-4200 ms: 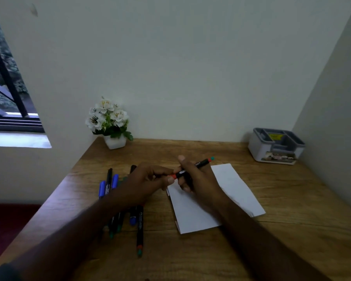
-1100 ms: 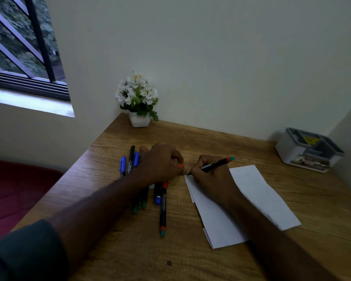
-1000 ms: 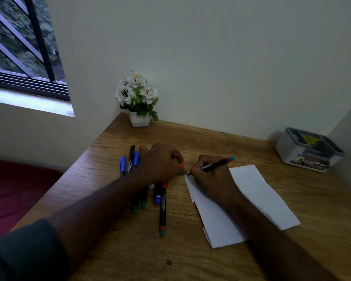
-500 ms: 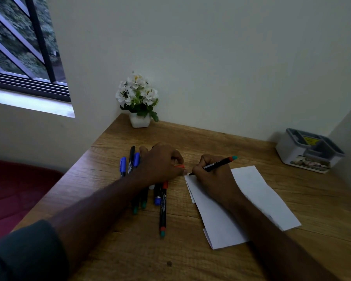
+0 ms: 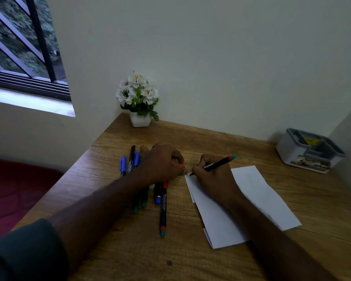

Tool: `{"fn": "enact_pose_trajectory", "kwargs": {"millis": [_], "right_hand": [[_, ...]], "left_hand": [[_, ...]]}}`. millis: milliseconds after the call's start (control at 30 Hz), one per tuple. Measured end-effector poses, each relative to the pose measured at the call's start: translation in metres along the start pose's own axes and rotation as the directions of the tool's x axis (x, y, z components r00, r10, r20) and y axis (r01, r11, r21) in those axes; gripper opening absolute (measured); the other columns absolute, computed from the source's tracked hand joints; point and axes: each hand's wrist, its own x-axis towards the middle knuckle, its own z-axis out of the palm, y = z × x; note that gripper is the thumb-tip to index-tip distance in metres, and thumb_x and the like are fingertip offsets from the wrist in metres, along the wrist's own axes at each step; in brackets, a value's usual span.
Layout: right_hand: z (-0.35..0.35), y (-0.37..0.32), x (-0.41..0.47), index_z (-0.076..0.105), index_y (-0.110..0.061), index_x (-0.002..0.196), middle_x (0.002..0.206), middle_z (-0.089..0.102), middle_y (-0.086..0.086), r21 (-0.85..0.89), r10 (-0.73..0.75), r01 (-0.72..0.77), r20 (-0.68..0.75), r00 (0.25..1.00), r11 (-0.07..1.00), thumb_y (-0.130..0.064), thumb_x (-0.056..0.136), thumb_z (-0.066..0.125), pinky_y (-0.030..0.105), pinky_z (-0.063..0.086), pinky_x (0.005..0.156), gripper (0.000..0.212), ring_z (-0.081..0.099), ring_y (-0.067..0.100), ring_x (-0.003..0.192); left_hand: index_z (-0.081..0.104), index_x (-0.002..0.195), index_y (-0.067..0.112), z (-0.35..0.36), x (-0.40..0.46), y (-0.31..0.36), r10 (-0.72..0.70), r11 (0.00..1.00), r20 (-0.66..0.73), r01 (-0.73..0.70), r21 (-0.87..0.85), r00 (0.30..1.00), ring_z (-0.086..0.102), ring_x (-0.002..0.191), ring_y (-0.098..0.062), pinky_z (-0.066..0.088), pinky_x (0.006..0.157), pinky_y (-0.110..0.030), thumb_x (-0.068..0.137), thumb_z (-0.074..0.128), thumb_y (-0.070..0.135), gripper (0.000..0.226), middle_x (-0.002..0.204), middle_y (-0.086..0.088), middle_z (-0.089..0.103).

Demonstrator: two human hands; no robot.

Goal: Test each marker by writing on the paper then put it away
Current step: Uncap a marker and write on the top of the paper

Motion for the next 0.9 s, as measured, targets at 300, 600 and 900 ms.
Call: {"fn": "enact_pose_trajectory", "kwargs": {"millis": [300, 600, 900], "right_hand": [[-0.0001, 0.0005, -0.0002, 0.053, -0.011, 0.057, 0.054, 0.052, -0.005, 0.012, 0.005, -0.005, -0.009, 1.000, 1.000, -0.005, 0.079, 0.069, 0.018, 0.037, 0.049, 0.028, 0.047, 0.004, 0.052], [-0.0026, 0.0005, -0.0016, 0.054, -0.009, 0.061, 0.057, 0.055, -0.003, 0.012, 0.019, -0.019, -0.049, 0.999, 1.000, -0.004, 0.081, 0.067, 0.014, 0.039, 0.050, 0.025, 0.050, 0.001, 0.053], [-0.0019, -0.0021, -0.0019, 0.052, -0.018, 0.056, 0.055, 0.054, -0.007, -0.010, 0.045, -0.046, -0.025, 0.999, 0.999, -0.004, 0.082, 0.068, 0.013, 0.040, 0.049, 0.034, 0.051, 0.000, 0.051]], "left_hand": [[0.070, 0.101, 0.036, 0.0046, 0.0024, -0.0048, 0.006, 0.999, 0.008, -0.005, -0.042, 1.000, 0.045, 0.119, -0.013, 0.036, 0.100, -0.054, 0.068, 0.069, 0.064, 0.043, 0.110, 0.015, 0.061], [0.070, 0.103, 0.037, 0.0035, 0.0025, -0.0028, 0.002, 1.000, 0.009, -0.002, -0.007, 1.000, 0.045, 0.122, -0.012, 0.030, 0.102, -0.058, 0.072, 0.067, 0.060, 0.039, 0.116, 0.017, 0.064], [0.070, 0.103, 0.036, 0.0006, 0.0015, -0.0013, 0.005, 1.000, 0.015, -0.005, -0.010, 1.000, 0.046, 0.122, -0.011, 0.030, 0.103, -0.059, 0.073, 0.068, 0.058, 0.036, 0.116, 0.016, 0.064]]}}
